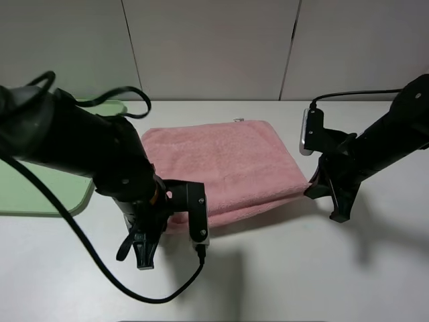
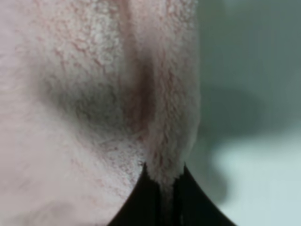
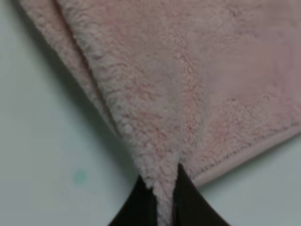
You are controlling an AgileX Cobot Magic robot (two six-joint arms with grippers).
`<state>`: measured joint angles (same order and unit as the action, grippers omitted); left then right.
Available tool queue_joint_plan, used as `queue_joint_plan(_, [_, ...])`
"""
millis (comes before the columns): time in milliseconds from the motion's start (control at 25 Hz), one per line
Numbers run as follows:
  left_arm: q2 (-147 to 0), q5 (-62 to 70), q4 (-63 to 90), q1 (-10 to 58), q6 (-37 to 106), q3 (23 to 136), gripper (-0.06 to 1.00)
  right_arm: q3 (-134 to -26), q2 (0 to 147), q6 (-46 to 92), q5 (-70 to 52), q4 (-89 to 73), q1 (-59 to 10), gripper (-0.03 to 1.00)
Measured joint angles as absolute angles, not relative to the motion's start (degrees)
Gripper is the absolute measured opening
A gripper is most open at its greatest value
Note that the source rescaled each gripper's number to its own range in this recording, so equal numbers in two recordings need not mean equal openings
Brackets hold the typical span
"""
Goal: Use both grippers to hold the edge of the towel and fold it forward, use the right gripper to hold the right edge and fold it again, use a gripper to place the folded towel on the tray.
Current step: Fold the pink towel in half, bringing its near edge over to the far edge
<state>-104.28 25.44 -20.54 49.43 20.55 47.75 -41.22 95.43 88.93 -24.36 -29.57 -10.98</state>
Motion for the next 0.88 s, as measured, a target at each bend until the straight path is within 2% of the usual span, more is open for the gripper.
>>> queue_joint_plan(400, [-89.1,29.6,-20.6,49.4,18.8,47.7,0.00,-41.2,86.3,83.9,-27.7,-26.3,-11.0,0.00])
queue_joint_plan(880, [-83.0,34.5,-20.6,49.4,15.9,48.4,0.00,-41.2,74.9,76.1,-34.9,-22.1,-11.2,0.00])
